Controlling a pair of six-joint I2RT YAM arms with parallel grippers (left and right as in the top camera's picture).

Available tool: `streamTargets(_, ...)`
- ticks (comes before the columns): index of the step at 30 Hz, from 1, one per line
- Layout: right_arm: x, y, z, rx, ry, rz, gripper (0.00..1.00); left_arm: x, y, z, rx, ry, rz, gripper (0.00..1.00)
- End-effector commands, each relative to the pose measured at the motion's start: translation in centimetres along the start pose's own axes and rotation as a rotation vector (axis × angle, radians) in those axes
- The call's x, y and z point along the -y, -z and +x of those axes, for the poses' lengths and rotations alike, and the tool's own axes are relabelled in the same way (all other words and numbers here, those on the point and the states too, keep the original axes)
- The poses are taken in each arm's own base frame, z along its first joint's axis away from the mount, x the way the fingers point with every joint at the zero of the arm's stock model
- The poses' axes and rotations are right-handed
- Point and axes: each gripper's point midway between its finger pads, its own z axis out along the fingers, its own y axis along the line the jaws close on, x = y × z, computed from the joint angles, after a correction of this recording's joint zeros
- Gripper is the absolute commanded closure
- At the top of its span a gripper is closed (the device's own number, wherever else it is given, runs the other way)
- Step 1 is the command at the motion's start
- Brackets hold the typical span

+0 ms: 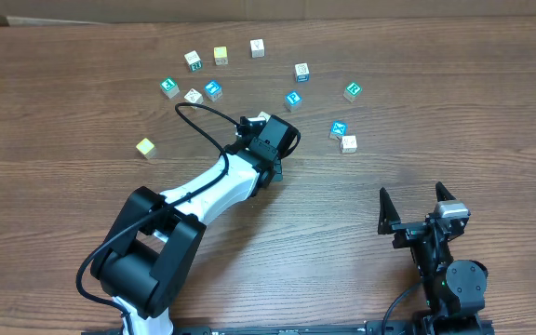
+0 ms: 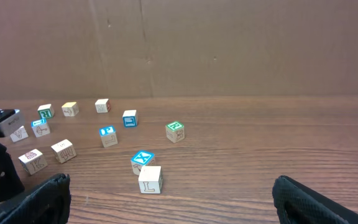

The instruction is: Form a tower

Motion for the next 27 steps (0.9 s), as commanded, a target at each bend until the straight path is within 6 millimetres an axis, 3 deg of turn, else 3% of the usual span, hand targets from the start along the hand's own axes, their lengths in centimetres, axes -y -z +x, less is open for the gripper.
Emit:
streamTargets(1,-0.1,-0.1,0.4,-0.007,-0.003,-0.004,0.00,-0.7,-0.5,0.1,-0.001,0.011,-0.029,0.62)
streamTargets(13,-0.1,-0.1,0.4,-0.006,-0.003,-0.004,0.00,-0.6,-0.4,-0.4,0.011,0.010,-0.024,0.44)
streamTargets(15,-0.1,-0.1,0.4,-0.007,-0.003,-0.004,0.00,-0.5,0.0,-1.8,0.030,0.002,-0.016,0.43)
streamTargets(16,-0.1,-0.1,0.4,-0.006,-0.003,-0.004,0.00,-0.2,0.8,-4.0,0.064,-0.013,-0.001,0.41)
streamTargets(17,-0.1,-0.1,0.4,-0.006,-0.003,-0.004,0.00,-0.1,1.2,-5.0,0.078,-0.016,0.005,0.40)
streamTargets(22,-0.1,-0.1,0.4,-0.006,-0.003,-0.004,0.00,0.5,3.6,-10.1,0.166,-0.031,0.037,0.20)
streamTargets(24,-0.1,-0.1,0.4,-0.007,-0.003,-0.004,0.00,0.3,4.1,-11.2,0.186,-0.059,0.038,0.12)
streamTargets(27,-0.1,-0.1,0.4,-0.006,-0.003,-0.004,0.00,-0.2,3.9,-11.4,0.184,-0.114,0.025,0.13)
